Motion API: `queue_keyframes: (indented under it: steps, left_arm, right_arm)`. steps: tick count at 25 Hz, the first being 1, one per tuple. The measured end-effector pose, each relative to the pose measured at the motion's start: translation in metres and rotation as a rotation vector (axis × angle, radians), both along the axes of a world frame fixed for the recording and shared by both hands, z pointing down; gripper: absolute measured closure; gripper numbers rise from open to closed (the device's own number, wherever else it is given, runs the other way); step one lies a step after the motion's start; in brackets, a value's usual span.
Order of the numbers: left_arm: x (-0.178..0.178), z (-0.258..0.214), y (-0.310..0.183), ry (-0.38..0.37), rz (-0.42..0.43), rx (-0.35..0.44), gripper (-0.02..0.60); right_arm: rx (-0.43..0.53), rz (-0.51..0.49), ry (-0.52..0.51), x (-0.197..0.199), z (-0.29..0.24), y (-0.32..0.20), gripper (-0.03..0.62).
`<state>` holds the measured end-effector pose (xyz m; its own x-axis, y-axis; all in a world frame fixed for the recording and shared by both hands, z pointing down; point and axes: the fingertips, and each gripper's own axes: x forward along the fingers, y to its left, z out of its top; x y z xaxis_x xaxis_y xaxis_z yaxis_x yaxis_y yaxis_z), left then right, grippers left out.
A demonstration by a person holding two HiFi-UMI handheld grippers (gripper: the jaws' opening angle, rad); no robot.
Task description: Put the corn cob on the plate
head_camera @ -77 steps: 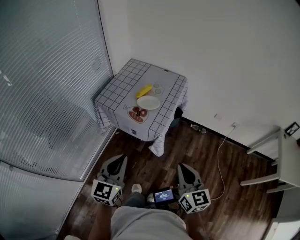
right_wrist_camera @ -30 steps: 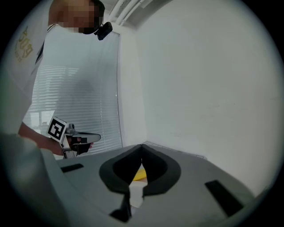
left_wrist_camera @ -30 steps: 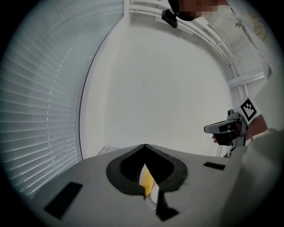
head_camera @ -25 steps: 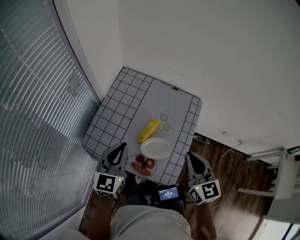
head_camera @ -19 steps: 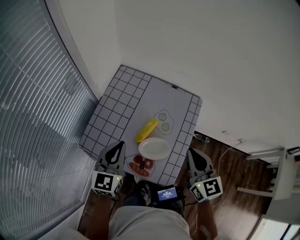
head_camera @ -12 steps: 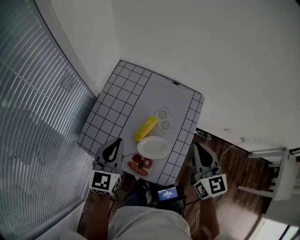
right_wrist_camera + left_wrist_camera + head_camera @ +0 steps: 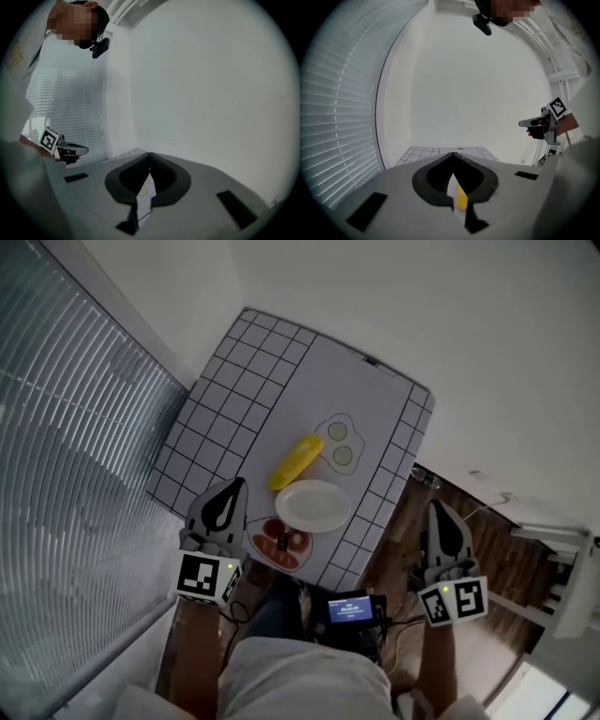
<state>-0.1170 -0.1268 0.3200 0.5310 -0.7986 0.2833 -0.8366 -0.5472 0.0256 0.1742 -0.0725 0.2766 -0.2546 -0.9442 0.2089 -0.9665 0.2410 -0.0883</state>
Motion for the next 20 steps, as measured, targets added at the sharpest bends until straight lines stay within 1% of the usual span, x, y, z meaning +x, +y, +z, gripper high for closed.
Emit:
queue_keyframes:
  steps: [2,4,5,8,10,12,13,16,20]
  left_arm:
    - [-0.001,0.006,-0.005,-0.013,-0.002,0.001,0.574]
    - [-0.005,0.016,-0.009,-0.023,-0.031,0.01,0.574]
    - [-0.006,0.024,-0.009,-0.035,-0.042,0.001,0.574]
    - [-0.002,0.059,-0.016,-0.115,-0.017,-0.036,0.573]
    - [0.0,0.072,-0.022,-0.106,-0.004,-0.038,0.573]
    - [0.004,0.085,-0.021,-0.07,0.003,-0.063,0.572]
    - [0.009,0.092,-0.021,-0.064,0.012,-0.076,0.572]
    - [0.024,0.11,-0.02,-0.084,0.036,-0.109,0.572]
    - [0.03,0.12,-0.02,-0.087,0.026,-0.125,0.572]
  right_arm:
    - [-0.001,-0.034,0.004,-0.006,0.008,-0.004,0.588]
    - [0.002,-0.054,-0.002,-0.007,0.017,-0.015,0.588]
    - [0.004,-0.065,-0.002,-0.006,0.022,-0.022,0.588]
    - [0.02,-0.136,0.061,-0.008,0.039,-0.044,0.588]
    - [0.0,-0.143,0.06,-0.009,0.057,-0.051,0.588]
    - [-0.032,-0.152,0.037,-0.012,0.074,-0.053,0.588]
    - [-0.044,-0.167,0.039,-0.014,0.081,-0.054,0.588]
    - [-0.07,-0.219,0.058,-0.023,0.098,-0.059,0.588]
    - [-0.093,-0.266,0.055,-0.032,0.115,-0.067,0.588]
